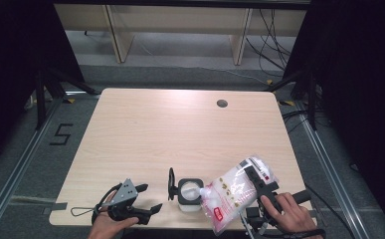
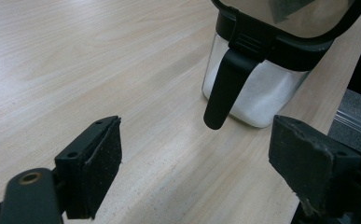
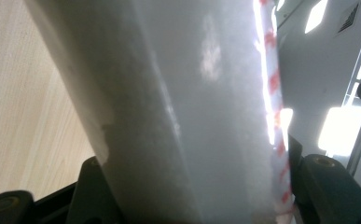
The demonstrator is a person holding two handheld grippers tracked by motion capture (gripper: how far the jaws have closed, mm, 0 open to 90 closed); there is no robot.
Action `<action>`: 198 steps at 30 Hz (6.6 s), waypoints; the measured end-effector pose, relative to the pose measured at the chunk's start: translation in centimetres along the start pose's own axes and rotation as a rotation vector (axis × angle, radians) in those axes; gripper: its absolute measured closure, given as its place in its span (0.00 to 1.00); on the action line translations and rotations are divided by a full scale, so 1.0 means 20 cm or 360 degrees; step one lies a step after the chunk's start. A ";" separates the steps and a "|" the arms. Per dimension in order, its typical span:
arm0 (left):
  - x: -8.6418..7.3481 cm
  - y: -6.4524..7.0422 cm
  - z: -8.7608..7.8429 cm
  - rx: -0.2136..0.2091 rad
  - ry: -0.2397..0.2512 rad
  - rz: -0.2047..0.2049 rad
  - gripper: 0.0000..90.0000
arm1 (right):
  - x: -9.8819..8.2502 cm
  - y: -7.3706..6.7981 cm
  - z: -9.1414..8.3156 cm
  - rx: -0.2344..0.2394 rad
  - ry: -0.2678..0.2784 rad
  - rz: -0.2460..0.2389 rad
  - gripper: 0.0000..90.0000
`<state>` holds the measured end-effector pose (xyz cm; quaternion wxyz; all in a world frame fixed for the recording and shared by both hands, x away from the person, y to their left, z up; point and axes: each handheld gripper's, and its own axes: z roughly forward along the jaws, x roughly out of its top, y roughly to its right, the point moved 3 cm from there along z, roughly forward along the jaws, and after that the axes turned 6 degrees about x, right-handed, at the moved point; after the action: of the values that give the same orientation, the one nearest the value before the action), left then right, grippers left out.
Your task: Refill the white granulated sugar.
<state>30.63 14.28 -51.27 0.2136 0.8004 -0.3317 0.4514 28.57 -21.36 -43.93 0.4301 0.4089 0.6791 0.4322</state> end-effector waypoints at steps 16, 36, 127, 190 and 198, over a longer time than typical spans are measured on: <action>0.00 0.00 0.00 0.0002 0.0007 -0.0004 0.19 | 0.00 0.01 0.01 -0.0009 0.0019 -0.0036 0.52; 0.00 0.00 0.00 0.0005 -0.0006 0.0006 0.19 | 0.00 0.00 0.00 -0.0001 0.0003 -0.0010 0.52; 0.01 0.00 0.00 0.0002 0.0011 -0.0006 0.19 | 0.01 0.01 -0.01 -0.0017 0.0000 -0.0044 0.53; 0.01 0.00 -0.01 -0.0004 0.0012 -0.0026 0.20 | 0.01 -0.15 0.07 0.0275 0.0052 0.0190 0.60; 0.01 0.00 -0.01 0.0004 0.0016 -0.0032 0.20 | -0.02 -0.18 0.09 0.0329 0.0174 0.0393 0.61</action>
<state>30.61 14.39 -51.08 0.2187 0.8017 -0.3222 0.4535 29.72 -22.40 -47.74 0.2919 0.5071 0.6868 0.4312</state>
